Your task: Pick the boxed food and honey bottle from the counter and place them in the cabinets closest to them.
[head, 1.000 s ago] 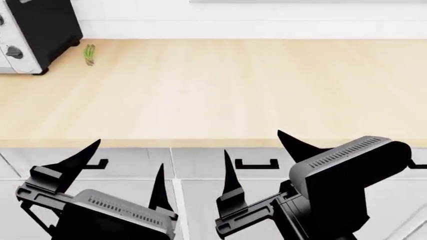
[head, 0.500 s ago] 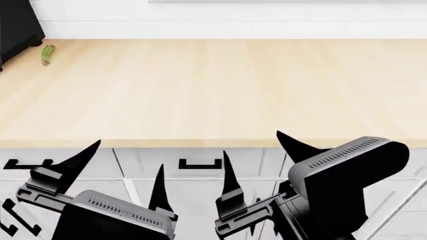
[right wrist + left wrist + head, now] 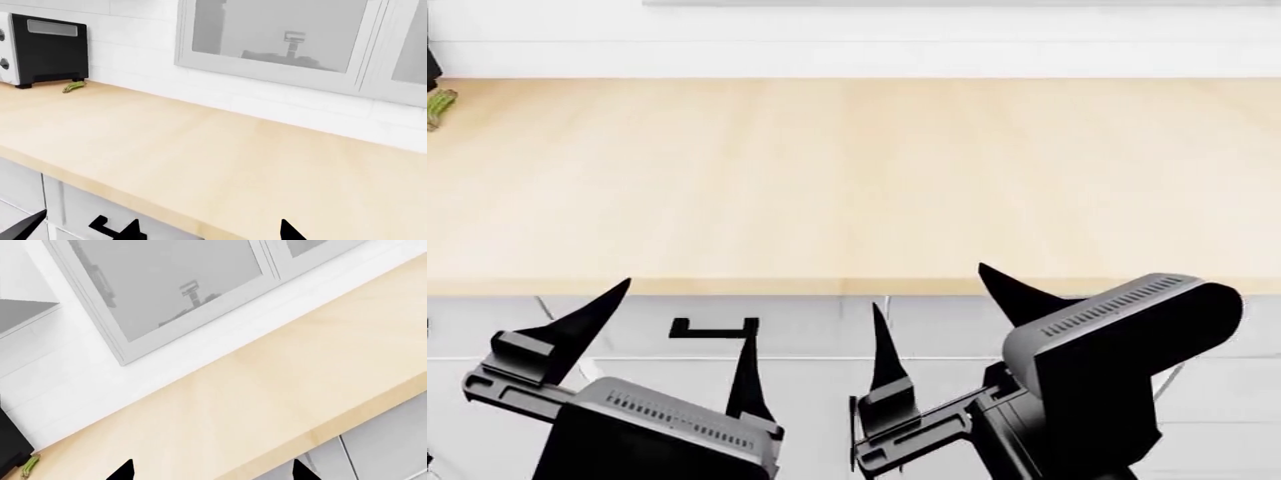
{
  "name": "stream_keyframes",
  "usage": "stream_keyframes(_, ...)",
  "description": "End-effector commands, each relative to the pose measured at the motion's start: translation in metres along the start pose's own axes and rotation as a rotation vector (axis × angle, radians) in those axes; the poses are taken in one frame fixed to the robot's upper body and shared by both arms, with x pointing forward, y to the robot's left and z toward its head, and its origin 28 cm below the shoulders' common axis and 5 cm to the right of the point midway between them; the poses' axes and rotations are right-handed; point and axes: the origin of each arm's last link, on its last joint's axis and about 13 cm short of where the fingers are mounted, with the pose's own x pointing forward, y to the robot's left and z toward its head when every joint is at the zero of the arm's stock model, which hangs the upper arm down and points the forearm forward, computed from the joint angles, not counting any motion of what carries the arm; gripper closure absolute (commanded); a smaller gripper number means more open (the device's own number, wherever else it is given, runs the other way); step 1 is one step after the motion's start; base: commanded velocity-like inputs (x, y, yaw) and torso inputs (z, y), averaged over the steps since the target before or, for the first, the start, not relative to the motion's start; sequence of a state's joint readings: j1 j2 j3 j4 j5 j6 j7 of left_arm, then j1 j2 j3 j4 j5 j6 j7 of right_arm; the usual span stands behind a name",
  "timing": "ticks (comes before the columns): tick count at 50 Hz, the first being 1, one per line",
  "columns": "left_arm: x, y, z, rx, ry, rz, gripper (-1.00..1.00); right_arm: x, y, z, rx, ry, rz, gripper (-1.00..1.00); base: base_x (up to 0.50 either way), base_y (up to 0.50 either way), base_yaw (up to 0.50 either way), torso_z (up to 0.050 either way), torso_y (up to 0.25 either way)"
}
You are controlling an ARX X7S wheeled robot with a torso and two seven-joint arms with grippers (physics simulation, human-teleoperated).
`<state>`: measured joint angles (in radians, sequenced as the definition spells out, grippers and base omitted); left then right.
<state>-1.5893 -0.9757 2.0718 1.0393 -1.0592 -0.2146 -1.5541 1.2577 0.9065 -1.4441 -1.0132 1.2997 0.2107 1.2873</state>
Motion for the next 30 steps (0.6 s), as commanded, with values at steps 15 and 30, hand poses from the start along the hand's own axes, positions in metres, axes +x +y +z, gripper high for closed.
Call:
stream_keyframes(15,0.0013,-0.0005,-0.0001,0.001,0.002,-0.004,-1.00,0.0004,-0.0001,0.0001,0.001,0.001,0.004,-1.00,0.00,-0.50,0.00,0.000,0.000)
stream_keyframes(30,0.0008,-0.0006,-0.0010,-0.004,-0.001,-0.003,-1.00,0.0002,-0.0001,-0.0001,0.005,0.002,0.004,-1.00,0.00,-0.50,0.00,0.000,0.000)
